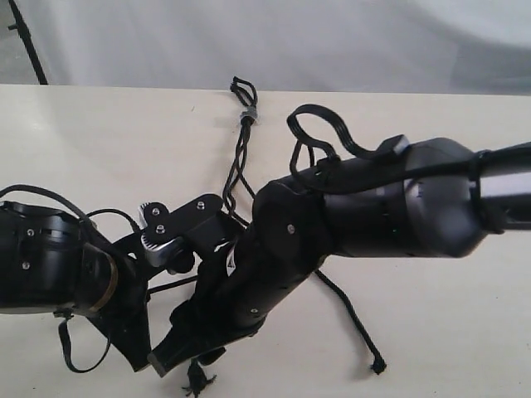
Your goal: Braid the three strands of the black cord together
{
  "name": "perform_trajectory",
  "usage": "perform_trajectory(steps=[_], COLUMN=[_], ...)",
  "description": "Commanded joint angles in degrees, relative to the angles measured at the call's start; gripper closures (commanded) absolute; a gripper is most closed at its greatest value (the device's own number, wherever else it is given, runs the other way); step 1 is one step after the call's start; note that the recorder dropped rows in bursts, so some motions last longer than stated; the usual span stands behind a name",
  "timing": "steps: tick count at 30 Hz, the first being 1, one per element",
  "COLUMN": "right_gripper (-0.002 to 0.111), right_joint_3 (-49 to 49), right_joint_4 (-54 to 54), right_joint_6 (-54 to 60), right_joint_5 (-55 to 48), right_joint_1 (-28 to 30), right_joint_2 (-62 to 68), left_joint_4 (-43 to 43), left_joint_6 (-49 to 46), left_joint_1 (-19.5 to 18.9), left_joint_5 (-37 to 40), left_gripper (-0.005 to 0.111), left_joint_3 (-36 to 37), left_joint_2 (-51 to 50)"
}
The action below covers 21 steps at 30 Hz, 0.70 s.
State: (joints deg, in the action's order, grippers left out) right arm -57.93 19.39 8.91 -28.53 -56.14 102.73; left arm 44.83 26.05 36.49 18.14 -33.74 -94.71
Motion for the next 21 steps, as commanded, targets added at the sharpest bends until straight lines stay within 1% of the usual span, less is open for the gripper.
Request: perform_trajectory(steps=[1,4,6,8,12,13,14,15,17,19,21], right_gripper=[0.055,0.055,0.055,0.055,0.055,0.055,0.055,0.055,0.055,0.055,0.055], right_joint_3=[0.01,0.01,0.01,0.01,0.29,1.56,2.67,5.22,7.46,7.74,7.96], right_joint_4=[-1.35,-1.71,-2.12,-2.23,-2.23,-2.23,-2.02,-1.33,-1.33,0.23,0.23], right_joint_6=[0.97,0.97,0.97,1.11,1.78,1.78,1.78,1.63,1.35,1.23,1.23], right_joint_5=[0.50,1.13,1.42,1.60,2.31,4.00,5.60,8.89,11.66,11.49,12.28], right_joint_1=[-0.08,-0.08,-0.08,-0.08,-0.08,-0.08,-0.08,-0.08,-0.08,-0.35,-1.86], right_joint_2=[-3.01,-3.40,-3.40,-3.40,-3.40,-3.40,-3.40,-3.28,-3.28,-3.19,-3.15], left_joint_4=[-0.03,1.62,2.96,4.47,11.57,13.48,13.48,13.48,13.85,13.85,13.85], left_joint_6=[0.08,0.08,0.08,-0.25,-0.78,-0.54,-0.54,-0.65,-0.88,-3.02,-3.02], left_joint_1=[0.03,-0.58,-2.05,-4.47,-8.77,-10.86,-11.73,-13.77,-15.49,-16.49,-18.01], left_joint_5=[0.55,0.80,-0.15,-2.14,-7.43,-9.76,-10.76,-14.04,-18.89,-23.36,-25.42], left_gripper=[0.107,0.107,0.107,0.107,0.107,0.107,0.107,0.107,0.107,0.107,0.107], left_joint_3=[-1.08,-1.13,-1.13,-1.13,-1.13,-1.41,-1.47,-1.51,-1.51,-1.51,-1.90], left_joint_2=[0.64,1.87,2.42,2.62,2.62,2.62,2.62,2.62,2.49,1.29,-0.53])
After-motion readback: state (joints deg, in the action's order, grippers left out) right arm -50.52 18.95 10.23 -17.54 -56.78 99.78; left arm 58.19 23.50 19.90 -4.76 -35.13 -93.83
